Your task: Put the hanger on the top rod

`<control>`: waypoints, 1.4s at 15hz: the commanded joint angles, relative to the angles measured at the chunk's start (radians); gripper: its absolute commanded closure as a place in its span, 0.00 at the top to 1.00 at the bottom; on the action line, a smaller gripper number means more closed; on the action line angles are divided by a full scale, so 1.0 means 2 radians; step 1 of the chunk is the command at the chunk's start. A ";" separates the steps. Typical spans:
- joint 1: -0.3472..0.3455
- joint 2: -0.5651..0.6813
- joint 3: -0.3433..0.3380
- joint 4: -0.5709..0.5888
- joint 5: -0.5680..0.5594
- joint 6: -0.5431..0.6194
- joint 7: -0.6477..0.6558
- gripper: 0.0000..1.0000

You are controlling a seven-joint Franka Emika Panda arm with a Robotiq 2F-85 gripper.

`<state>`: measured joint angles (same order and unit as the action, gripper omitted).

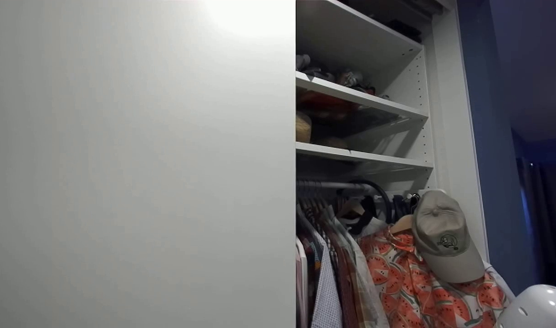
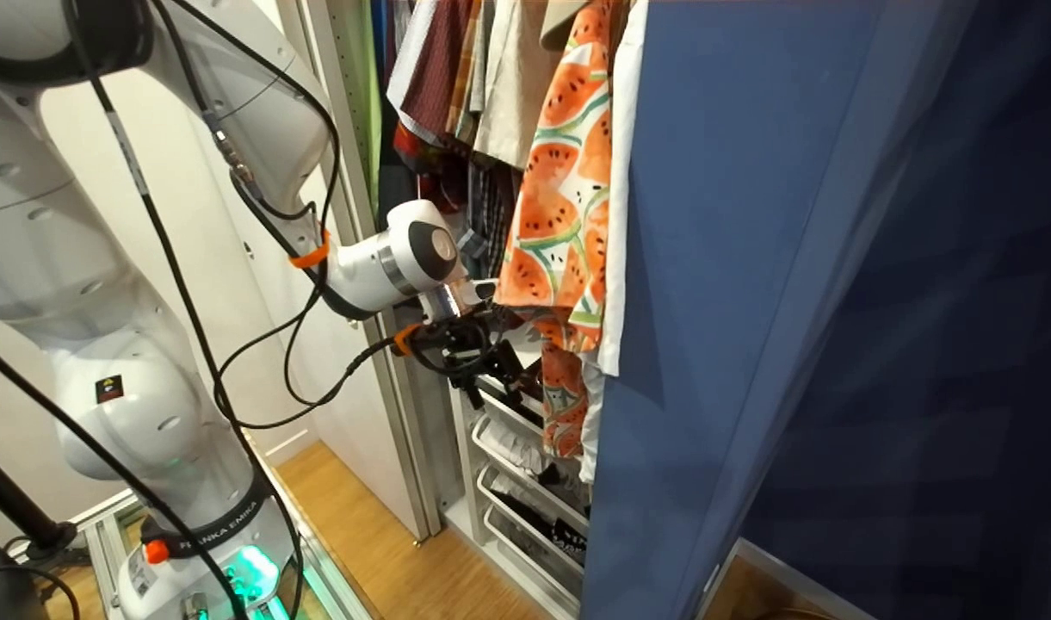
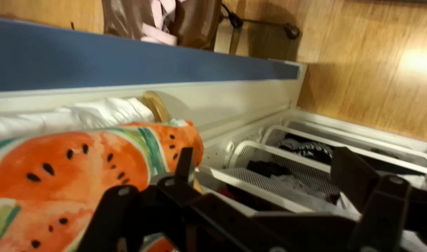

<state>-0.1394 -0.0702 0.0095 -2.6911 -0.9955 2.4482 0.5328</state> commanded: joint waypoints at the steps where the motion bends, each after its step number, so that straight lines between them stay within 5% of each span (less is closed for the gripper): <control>1: -0.022 0.058 -0.053 0.013 -0.076 0.135 0.005 1.00; 5: -0.071 0.126 -0.097 0.040 -0.117 0.206 -0.047 1.00; 11: -0.051 0.169 -0.109 0.136 -0.253 0.132 0.012 1.00; 16: -0.048 0.190 -0.095 0.142 -0.196 0.145 -0.027 1.00; 21: -0.041 0.210 -0.103 0.162 -0.261 0.128 0.035 1.00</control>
<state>-0.2329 0.3139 -0.1804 -2.4037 -1.4263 2.7210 0.5155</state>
